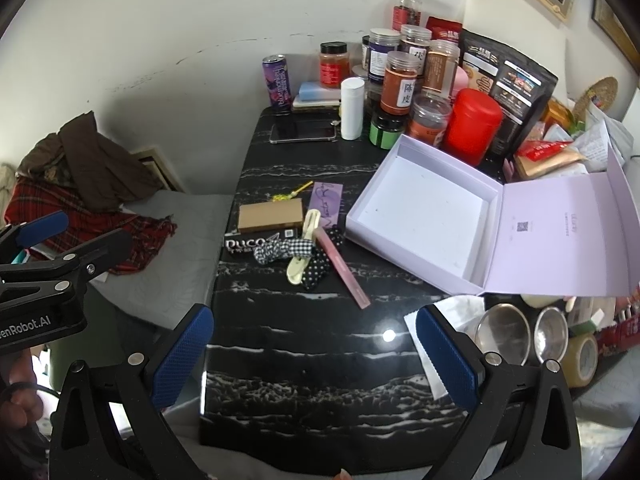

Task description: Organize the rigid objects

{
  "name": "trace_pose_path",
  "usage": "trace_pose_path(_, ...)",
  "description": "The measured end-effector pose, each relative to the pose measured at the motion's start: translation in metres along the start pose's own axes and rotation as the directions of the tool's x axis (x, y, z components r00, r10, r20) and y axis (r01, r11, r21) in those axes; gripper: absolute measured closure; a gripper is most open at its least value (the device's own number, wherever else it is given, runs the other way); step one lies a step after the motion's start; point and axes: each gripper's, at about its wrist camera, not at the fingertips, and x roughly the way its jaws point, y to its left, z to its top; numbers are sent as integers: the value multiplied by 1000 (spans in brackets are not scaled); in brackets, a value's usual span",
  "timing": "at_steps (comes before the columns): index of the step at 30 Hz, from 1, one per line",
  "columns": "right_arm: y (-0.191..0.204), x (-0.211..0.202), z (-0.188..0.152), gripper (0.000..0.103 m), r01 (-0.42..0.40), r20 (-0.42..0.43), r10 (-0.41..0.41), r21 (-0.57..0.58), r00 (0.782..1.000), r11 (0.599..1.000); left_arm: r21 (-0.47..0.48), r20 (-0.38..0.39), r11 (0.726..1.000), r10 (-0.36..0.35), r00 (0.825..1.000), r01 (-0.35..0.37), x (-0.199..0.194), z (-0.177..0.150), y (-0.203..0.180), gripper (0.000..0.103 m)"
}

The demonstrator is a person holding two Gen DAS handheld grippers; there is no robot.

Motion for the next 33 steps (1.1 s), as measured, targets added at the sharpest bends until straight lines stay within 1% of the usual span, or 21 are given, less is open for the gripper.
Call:
trace_pose_path(6,1,0,0,0,-1,-2,1,0,1000,1000,5,-10,1000,-8,1000,8,2,1,-1,0)
trace_pose_path(14,0,6,2,0,-4,-22,4,7,1000,1000,9,-38,1000,-15,999,16,15,2,0,0)
trace_pose_path(21,-3,21,8,0,-10,-52,11,23,999,1000,3,-77,1000,-23,997,23,33,2,0,0)
trace_pose_path(24,-6,30,10,0,-14,-64,16,33,998,999,-7,-99,999,-48,994,48,42,3,0,0)
trace_pose_path(33,-16,58,14,0,-33,-95,38,49,995,998,-9,-137,998,-63,989,62,74,13,-6,0)
